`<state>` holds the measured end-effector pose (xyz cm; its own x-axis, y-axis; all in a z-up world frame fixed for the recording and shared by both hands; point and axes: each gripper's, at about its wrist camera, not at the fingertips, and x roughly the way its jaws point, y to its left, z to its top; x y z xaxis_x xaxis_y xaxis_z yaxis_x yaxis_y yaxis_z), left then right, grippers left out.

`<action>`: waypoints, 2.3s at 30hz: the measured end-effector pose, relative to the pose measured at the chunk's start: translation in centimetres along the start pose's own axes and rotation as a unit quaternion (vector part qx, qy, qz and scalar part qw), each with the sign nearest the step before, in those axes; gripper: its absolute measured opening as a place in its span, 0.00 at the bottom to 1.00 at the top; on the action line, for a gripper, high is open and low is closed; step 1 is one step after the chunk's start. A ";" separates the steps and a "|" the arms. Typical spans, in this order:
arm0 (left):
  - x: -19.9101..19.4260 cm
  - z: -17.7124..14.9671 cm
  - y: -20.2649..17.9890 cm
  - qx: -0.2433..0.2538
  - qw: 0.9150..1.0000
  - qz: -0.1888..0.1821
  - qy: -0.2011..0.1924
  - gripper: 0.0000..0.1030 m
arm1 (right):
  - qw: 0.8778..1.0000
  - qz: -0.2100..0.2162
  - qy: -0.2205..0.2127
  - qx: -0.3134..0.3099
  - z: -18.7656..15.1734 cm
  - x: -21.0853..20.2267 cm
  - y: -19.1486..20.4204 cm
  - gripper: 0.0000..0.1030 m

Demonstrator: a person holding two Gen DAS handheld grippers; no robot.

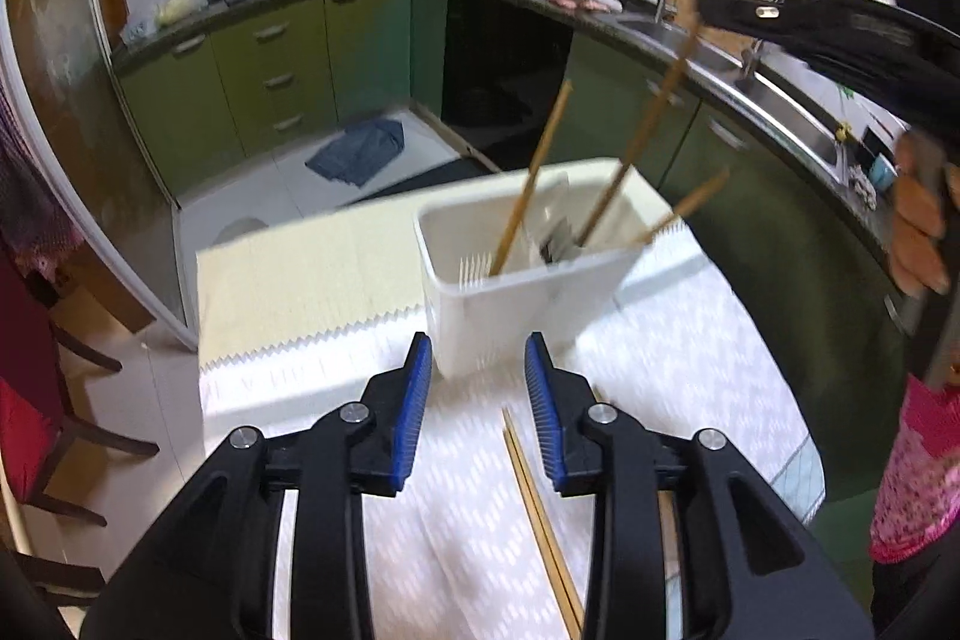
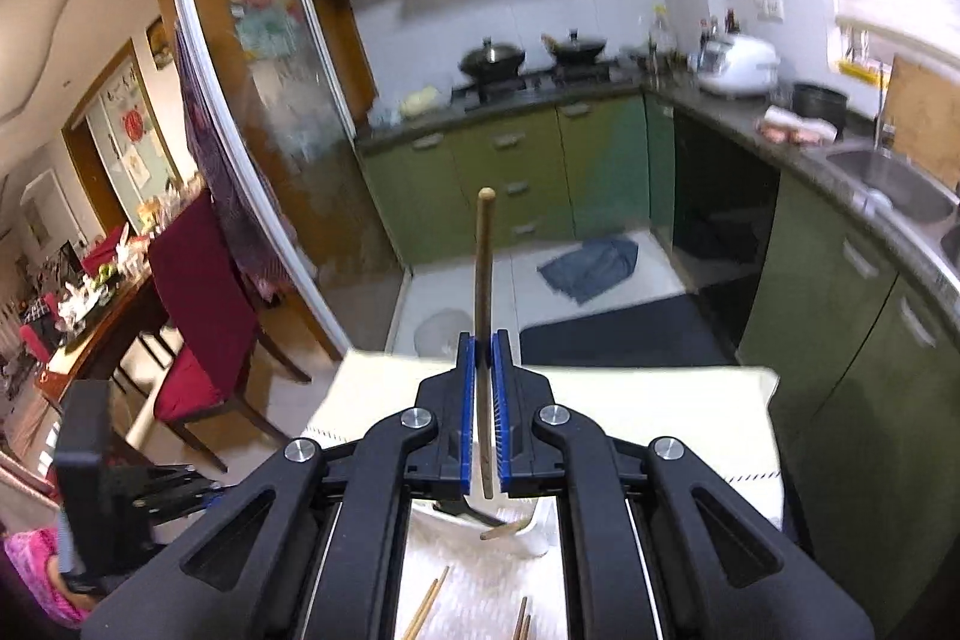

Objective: Organize utensils
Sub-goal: 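Drop the chopstick into the holder with the left tool while the right tool drops its chopstick in, then grasp a wooden chopstick on the cloth with the left tool while the right tool grasps another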

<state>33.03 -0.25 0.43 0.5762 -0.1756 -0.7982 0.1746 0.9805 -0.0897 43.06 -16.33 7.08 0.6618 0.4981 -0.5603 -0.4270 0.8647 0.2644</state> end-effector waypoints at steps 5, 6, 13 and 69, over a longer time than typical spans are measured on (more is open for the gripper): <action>0.8 -1.3 -0.3 0.004 1.000 -0.006 0.021 0.30 | 1.000 0.001 0.030 -0.006 -1.7 2.9 -0.2 0.08; 1.0 -1.4 -0.4 0.003 1.000 -0.008 0.025 0.30 | 1.000 0.001 0.031 -0.006 -1.9 3.0 -0.2 0.09; 3.0 -2.9 -1.5 0.009 0.998 -0.013 0.059 0.31 | 1.000 0.015 -0.009 -0.012 -2.6 -1.7 0.1 0.11; 15.0 -12.9 -4.1 0.048 0.971 0.023 0.234 0.12 | 0.957 -0.048 0.283 -0.035 -28.1 8.1 -3.0 0.17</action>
<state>30.61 -5.76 -18.85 0.1639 -0.0506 -0.9852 0.2442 0.9697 -0.0092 32.43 -16.71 -20.32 0.2685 0.2842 -0.9204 -0.4336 0.8889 0.1480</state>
